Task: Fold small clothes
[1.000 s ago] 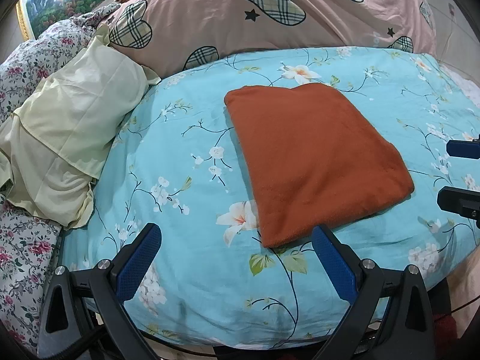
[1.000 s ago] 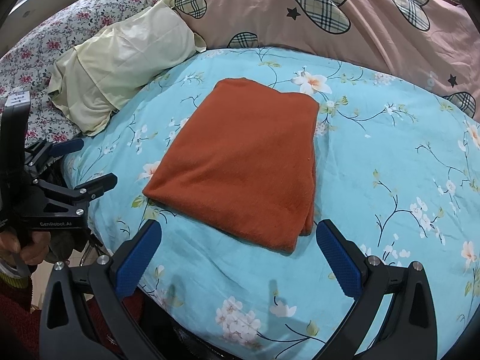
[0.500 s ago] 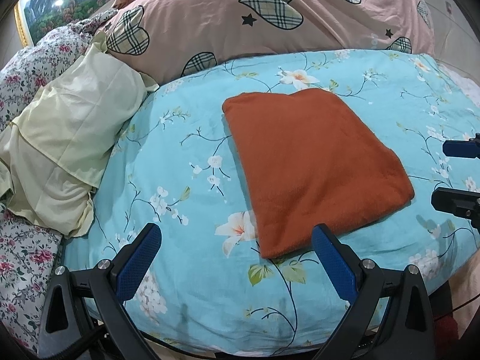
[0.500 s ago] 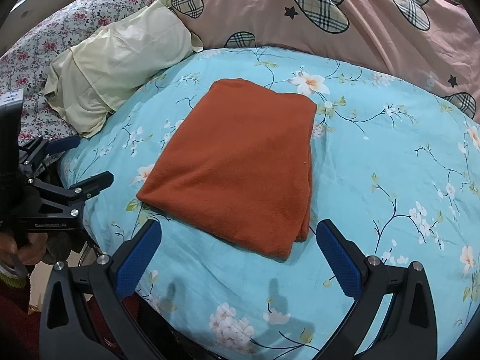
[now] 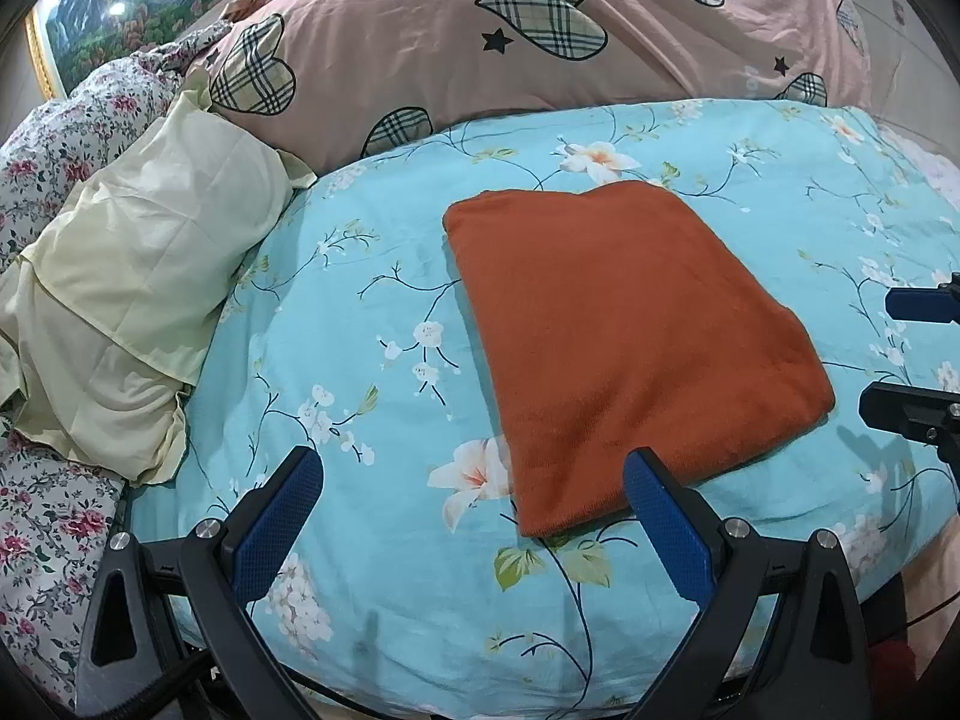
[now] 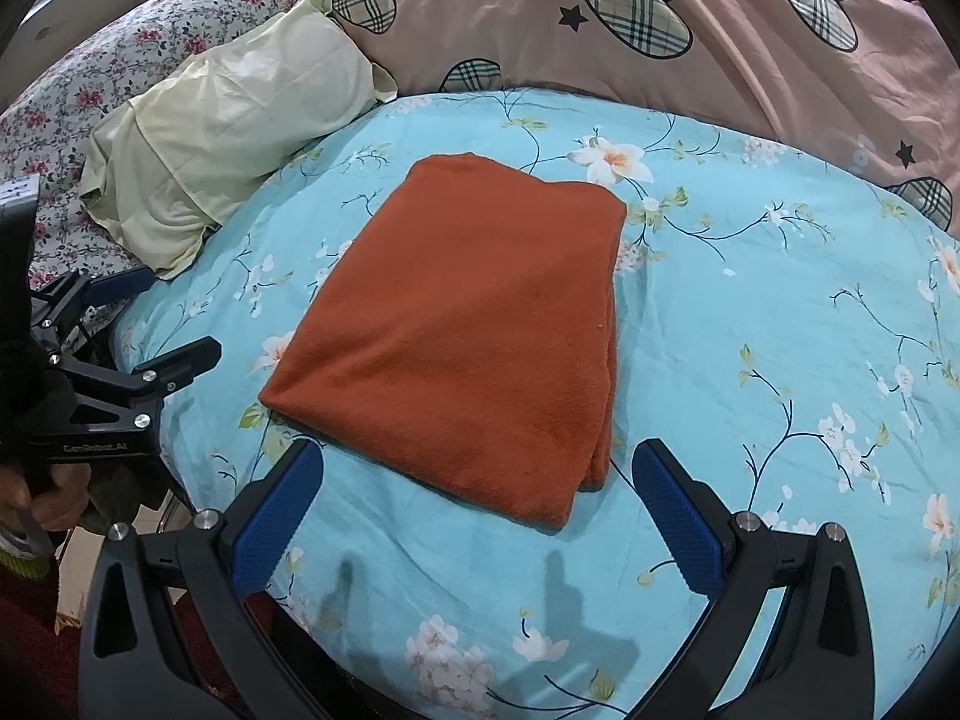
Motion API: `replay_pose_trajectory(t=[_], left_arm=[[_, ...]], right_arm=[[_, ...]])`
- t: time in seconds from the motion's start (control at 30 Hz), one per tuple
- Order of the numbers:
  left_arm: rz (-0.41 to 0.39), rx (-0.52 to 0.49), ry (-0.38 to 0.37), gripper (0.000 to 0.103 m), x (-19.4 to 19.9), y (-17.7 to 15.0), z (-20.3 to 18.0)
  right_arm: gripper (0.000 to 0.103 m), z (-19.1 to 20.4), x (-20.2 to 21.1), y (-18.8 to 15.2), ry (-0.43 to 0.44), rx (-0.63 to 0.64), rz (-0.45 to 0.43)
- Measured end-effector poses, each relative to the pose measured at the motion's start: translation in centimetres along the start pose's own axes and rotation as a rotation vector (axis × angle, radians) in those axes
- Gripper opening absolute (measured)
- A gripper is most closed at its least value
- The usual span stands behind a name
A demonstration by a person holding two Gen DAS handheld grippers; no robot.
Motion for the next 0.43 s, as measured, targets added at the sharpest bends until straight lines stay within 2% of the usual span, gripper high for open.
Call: replay_pose_trajectory(t=[0.43], left_arm=[[-0.004, 0.004, -0.005, 0.101, -0.6, 0.62, 0.23]], right_arm=[[0.103, 0.28, -0.94, 0.67, 0.007, -0.011, 0.005]])
Point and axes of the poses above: each gripper's, at about its wrist camera, not at the fingertips, and x roughly against the way its jaws point, z to its left, y to its top, the point moved 1 cm from there along -x, roughly the way its jaws point, and after that the axes turned 12 degrees about -y, right-handed, at the moved point
